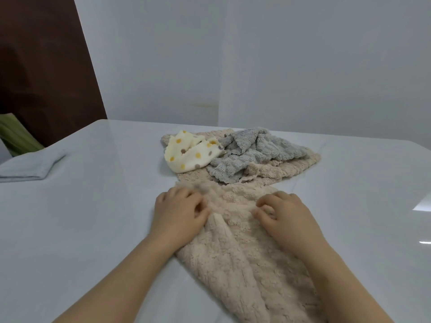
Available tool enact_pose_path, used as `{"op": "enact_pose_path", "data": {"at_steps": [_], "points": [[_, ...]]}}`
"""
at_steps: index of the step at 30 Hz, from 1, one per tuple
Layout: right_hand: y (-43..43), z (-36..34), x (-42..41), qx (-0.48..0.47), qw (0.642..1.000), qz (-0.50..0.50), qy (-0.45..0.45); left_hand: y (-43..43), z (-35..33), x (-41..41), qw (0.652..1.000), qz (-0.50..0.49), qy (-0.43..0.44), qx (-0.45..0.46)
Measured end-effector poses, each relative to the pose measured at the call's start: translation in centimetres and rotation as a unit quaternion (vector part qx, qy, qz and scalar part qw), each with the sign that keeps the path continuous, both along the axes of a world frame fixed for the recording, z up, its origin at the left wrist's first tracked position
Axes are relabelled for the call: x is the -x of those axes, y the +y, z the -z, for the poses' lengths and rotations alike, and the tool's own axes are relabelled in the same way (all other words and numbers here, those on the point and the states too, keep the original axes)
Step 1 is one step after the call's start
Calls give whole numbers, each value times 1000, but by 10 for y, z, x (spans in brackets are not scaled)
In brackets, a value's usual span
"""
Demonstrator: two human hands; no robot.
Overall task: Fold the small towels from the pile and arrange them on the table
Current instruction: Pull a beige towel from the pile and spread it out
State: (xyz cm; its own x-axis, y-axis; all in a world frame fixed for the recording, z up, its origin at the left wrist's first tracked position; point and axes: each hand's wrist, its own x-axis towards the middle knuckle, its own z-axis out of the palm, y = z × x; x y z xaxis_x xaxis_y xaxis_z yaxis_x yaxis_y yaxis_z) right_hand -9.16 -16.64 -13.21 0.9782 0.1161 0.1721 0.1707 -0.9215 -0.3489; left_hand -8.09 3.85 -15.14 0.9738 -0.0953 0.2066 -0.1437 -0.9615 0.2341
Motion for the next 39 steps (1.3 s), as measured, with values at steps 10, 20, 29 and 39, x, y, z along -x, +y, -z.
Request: {"op": "enact_pose_path", "data": {"at_steps": [10, 20, 29, 39], "points": [[-11, 0, -2, 104, 988, 20, 116, -1, 7, -2, 995, -1, 84, -59], [-9, 4, -2, 107, 988, 26, 105, 5, 2, 14, 984, 150, 72, 62], [-4, -2, 3, -31, 999, -18, -23, 6, -1, 20, 929, 90, 47, 356], [1, -14, 13, -192, 945, -187, 187, 11, -10, 15, 883, 14, -34, 468]]}}
